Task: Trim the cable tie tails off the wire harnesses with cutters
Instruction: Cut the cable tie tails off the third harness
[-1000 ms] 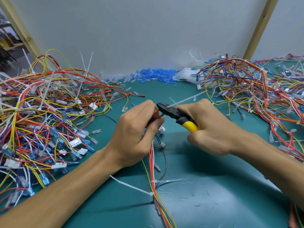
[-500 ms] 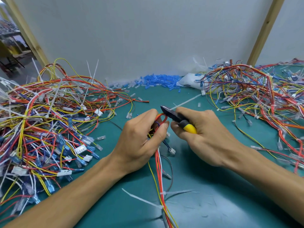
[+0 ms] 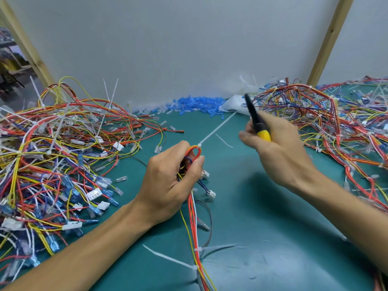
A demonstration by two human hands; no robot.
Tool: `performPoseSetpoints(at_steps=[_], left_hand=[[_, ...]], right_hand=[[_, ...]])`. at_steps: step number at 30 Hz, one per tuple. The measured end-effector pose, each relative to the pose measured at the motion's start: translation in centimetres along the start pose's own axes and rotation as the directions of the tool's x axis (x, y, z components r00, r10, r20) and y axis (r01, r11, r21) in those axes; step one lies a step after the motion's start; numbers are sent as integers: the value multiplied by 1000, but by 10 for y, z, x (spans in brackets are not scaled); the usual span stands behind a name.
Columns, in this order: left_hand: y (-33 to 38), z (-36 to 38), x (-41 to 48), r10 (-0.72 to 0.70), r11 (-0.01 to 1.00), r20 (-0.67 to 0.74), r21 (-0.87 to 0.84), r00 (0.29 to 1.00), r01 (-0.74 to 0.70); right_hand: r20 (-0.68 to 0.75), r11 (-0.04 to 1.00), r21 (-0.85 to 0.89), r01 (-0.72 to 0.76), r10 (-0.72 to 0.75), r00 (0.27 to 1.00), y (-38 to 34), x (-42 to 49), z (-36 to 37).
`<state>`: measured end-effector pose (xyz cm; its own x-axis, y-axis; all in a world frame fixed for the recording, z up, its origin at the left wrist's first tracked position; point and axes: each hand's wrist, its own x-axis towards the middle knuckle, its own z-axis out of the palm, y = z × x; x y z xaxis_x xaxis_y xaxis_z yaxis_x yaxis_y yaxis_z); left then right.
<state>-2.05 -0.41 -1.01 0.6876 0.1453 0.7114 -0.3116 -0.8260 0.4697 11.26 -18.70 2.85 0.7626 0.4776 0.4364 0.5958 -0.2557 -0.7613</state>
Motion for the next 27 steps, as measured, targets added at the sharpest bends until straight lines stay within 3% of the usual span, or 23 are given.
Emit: performPoseSetpoints(at_steps=[4, 7, 9, 11, 12, 14, 15, 16, 20, 23, 27], left_hand=[[1, 0, 0, -7, 1000, -27, 5, 1000, 7], [0, 0, 1, -39, 999, -59, -3, 998, 39], [-2, 0, 0, -63, 998, -79, -30, 995, 61], [-3, -1, 1, -76, 996, -106, -52, 991, 71], [-3, -1, 1, -83, 995, -116, -61, 990, 76], [-4, -1, 1, -92, 994, -128, -71, 988, 83], [-4, -1, 2, -93, 994, -129, -72, 987, 84], [-4, -1, 2, -94, 994, -130, -72, 987, 85], [-6, 0, 2, -105, 993, -127, -67, 986, 97], [-7, 0, 1, -102, 993, -128, -73, 987, 93], [-6, 0, 1, -103, 992, -130, -79, 986, 94]], right_hand=[[203, 977, -209, 39, 4, 979, 1, -9, 7], [250, 973, -217, 78, -22, 968, -1, -14, 11], [228, 990, -125, 66, -36, 973, -5, -15, 15], [180, 985, 169, -30, -1, 984, -11, -13, 18], [155, 923, 372, -101, 46, 987, -14, -12, 19], [205, 658, 701, -274, 182, 962, -19, -10, 19], [277, 531, 769, -356, 225, 934, -20, -9, 17], [350, 466, 772, -433, 256, 901, -19, -8, 15], [543, 524, 585, -619, 315, 779, -14, -9, 9], [525, 598, 542, -590, 308, 793, -12, -10, 8], [522, 613, 564, -554, 255, 814, -16, -7, 6]])
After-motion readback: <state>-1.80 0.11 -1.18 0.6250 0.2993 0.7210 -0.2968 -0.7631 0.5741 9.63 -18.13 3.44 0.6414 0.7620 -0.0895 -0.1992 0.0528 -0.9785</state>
